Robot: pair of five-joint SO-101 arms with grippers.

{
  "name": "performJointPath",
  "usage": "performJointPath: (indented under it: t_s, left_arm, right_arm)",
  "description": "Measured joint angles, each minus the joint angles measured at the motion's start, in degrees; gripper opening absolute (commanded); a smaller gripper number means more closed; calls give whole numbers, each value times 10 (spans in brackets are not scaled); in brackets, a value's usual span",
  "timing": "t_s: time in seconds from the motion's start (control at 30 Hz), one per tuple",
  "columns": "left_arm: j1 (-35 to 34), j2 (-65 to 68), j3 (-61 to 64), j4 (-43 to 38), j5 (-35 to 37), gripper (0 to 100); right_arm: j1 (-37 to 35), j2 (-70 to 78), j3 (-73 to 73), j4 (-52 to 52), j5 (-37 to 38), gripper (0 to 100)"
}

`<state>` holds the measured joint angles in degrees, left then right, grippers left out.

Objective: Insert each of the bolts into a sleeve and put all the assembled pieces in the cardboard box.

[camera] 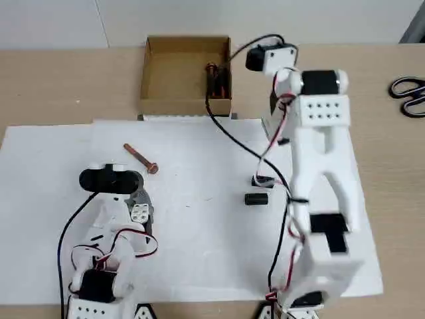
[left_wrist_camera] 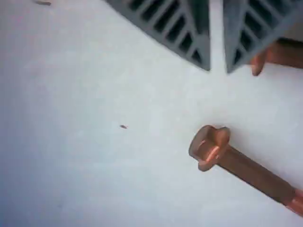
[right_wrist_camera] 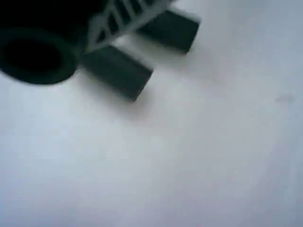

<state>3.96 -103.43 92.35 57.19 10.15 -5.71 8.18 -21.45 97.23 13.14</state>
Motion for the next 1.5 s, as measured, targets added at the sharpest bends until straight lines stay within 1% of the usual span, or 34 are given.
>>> performJointPath:
  t_s: [0.17, 0.27, 0.4, 0.53, 0.73, 0.87, 0.97, 1.07, 1.27, 1.4, 1.47, 1.5]
  left_arm:
    - [-3, 0, -65, 64, -26, 5]
    - [-38, 0, -90, 91, -44, 5]
    - [-73, 30, -135, 111, -74, 5]
    - [-81, 135, -228, 123, -76, 5]
    - [-83, 366, -413, 131, -92, 5]
    - [-83, 499, -530, 176, -182, 5]
    - [-83, 574, -583, 216, -256, 5]
    - [-83, 624, -603, 254, -363, 5]
    - [-83, 659, -607, 308, -611, 5]
    - [-83, 661, -607, 313, -767, 5]
    - [-83, 661, -607, 313, -827, 5]
    - [-83, 661, -607, 313, -844, 5]
  right_arm:
    - [17, -156, 184, 0, -20, 3]
    - [39, -244, 271, 1, -21, 3]
    - [90, -351, 360, 1, -22, 3]
    - [143, -425, 427, 1, -22, 3]
    - [178, -484, 499, 1, -22, 3]
    - [201, -499, 523, -2, -22, 4]
    - [220, -501, 527, -2, -17, 4]
    - [236, -501, 527, -2, -4, 4]
    - [268, -501, 527, -2, 26, 4]
    - [278, -501, 527, -4, 31, 4]
    - [278, -501, 527, -4, 31, 4]
    - [278, -501, 527, -4, 31, 4]
